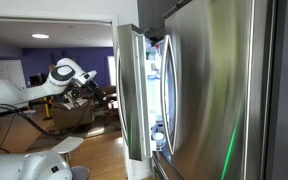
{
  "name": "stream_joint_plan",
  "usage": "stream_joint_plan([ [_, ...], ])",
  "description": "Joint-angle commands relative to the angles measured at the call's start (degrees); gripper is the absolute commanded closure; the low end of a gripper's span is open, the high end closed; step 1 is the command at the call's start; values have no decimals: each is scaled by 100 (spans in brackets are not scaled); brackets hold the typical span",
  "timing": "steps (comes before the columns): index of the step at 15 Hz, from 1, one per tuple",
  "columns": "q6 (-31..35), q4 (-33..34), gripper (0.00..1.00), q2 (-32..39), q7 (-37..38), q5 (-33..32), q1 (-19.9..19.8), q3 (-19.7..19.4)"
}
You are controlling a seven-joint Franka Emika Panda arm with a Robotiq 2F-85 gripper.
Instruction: Open the fridge left door
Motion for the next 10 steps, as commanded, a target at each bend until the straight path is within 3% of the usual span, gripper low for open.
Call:
stream_joint_plan([
  [1, 645, -272, 0, -471, -115, -117, -149, -58],
  [4, 988, -333, 0, -582, -220, -115, -302, -67],
  [10, 898, -189, 0, -490, -247, 87, -422, 16],
])
